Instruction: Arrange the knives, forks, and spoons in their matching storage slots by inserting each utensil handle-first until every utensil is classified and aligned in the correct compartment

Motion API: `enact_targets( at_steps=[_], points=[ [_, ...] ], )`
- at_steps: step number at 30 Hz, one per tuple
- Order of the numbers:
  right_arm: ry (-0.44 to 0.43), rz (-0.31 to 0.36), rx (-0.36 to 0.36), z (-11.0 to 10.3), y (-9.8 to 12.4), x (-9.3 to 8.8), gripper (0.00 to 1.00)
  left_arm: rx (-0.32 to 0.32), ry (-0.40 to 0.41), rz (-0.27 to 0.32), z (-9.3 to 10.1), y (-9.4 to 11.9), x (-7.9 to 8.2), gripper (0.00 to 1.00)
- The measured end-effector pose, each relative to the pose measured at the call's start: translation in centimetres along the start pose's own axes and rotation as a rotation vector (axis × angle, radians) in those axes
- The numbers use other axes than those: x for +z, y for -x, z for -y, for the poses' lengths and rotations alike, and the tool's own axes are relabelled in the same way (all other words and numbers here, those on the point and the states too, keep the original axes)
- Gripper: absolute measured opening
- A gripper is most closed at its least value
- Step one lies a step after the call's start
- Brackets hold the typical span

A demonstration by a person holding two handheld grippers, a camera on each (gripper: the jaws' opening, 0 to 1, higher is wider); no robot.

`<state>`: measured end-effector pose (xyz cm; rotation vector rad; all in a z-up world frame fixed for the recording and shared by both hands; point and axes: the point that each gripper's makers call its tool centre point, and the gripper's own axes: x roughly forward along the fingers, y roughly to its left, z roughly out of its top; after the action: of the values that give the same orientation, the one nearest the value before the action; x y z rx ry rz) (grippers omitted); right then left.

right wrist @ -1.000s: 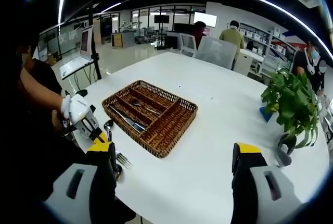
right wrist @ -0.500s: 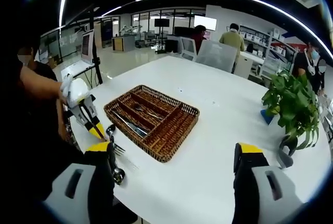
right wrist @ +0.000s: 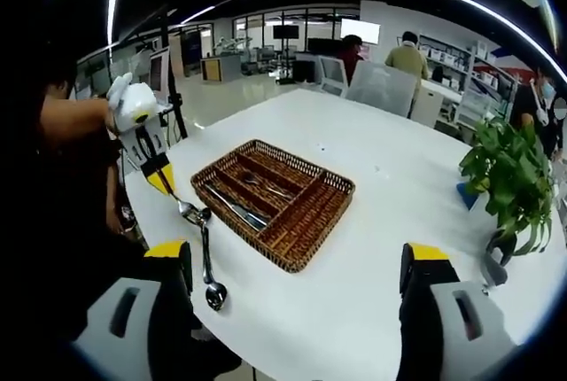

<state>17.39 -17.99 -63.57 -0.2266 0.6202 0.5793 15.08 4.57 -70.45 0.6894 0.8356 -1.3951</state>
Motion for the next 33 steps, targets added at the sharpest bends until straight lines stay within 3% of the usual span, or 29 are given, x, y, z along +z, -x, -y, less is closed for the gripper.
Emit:
enact_targets(
  at_steps=[5,11,17,22,33],
  points=[
    [0.008,0.005,0.031,-0.7,0.0,0.3,0.99,0.003,-0.042,0.003,-0.1,2.3,1.6,0.0],
    [0.035,-0.019,0.02,-0.5,0.2,-0.2,0.99,0.007,-0.06,0.02,-0.2,4.3,2.7,0.0],
    [0.019,-0.01,0.021,-0.6,0.0,0.0,0.99,0.015,-0.085,0.035,-0.6,4.6,3.1,0.0],
    [0.008,0.015,0.007,-0.4,0.0,0.6,0.99,0.017,-0.095,0.007,-1.0,4.4,2.5,0.0],
    [-0.007,0.012,0.002,-0.5,-0.1,0.2,0.99,0.046,-0.126,-0.016,-4.7,4.4,2.4,0.0]
  ],
)
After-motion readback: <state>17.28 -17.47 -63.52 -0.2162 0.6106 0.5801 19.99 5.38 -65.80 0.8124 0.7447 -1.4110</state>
